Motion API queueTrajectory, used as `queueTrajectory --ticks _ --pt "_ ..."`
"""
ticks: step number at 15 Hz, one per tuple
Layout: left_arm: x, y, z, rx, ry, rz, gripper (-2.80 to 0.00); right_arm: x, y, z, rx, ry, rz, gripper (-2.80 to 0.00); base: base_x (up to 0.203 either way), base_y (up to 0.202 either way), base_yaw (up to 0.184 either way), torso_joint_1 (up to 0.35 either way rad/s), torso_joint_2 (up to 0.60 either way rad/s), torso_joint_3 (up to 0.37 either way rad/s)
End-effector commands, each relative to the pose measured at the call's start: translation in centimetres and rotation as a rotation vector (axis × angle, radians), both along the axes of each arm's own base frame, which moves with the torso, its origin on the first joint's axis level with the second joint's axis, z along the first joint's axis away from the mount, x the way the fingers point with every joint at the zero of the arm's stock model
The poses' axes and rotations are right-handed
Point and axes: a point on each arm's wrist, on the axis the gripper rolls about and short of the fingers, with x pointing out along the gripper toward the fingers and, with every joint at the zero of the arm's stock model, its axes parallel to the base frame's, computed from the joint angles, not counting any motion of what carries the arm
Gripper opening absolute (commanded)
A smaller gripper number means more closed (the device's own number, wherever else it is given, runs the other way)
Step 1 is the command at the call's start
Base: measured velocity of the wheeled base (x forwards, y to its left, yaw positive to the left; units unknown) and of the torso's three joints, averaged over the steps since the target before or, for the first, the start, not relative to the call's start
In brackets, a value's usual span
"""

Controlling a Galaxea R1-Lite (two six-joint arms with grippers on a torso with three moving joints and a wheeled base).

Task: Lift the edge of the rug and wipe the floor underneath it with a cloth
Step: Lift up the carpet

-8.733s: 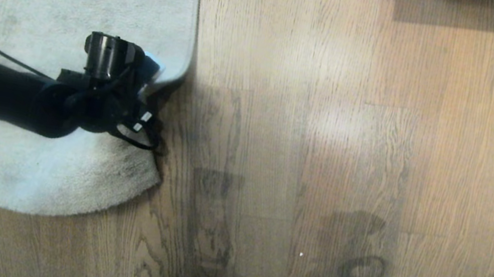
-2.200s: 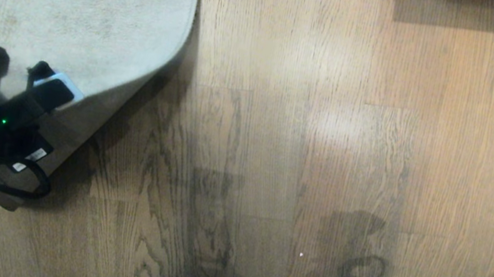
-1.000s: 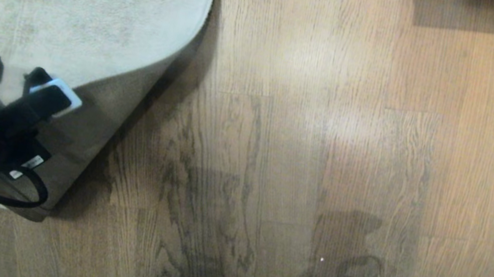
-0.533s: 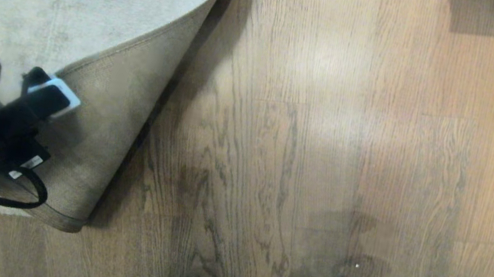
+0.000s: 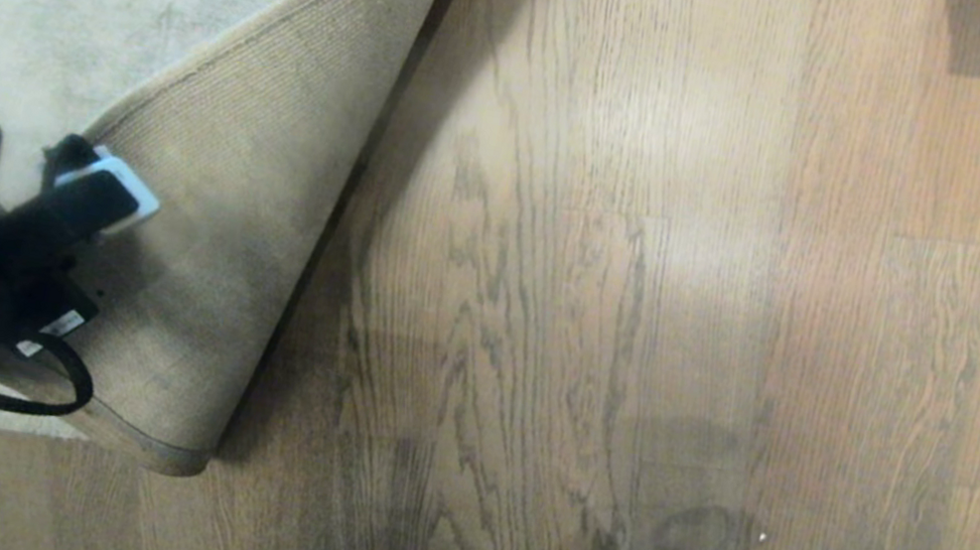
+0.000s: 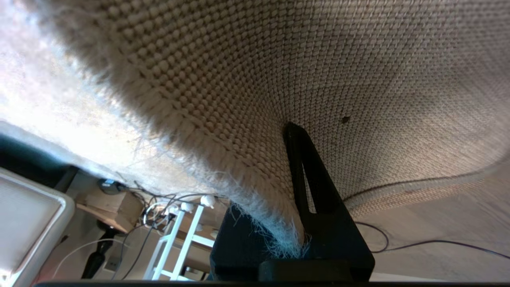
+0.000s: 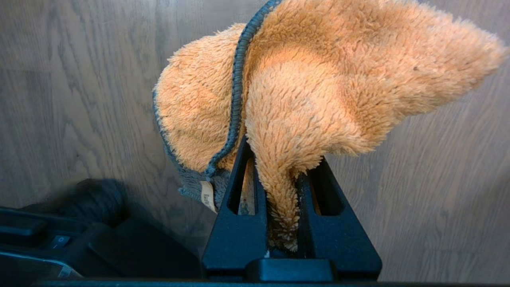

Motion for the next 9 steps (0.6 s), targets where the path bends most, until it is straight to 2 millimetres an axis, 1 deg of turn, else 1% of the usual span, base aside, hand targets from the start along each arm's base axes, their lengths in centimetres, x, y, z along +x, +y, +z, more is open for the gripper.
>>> queueTrajectory --ticks 1,9 --pt "0.10 -0.02 -0.08 0.006 0.004 0.002 -2.80 0.01 0.00 0.01 -0.001 0.000 0.001 -2.80 0.000 0.000 0.000 0.000 0.00 0.000" --pt "0.01 -0.03 -0.06 -0.002 -0.008 0.002 -2.80 0.01 0.00 0.01 -0.001 0.000 0.001 -2.80 0.000 0.000 0.000 0.000 0.00 0.000"
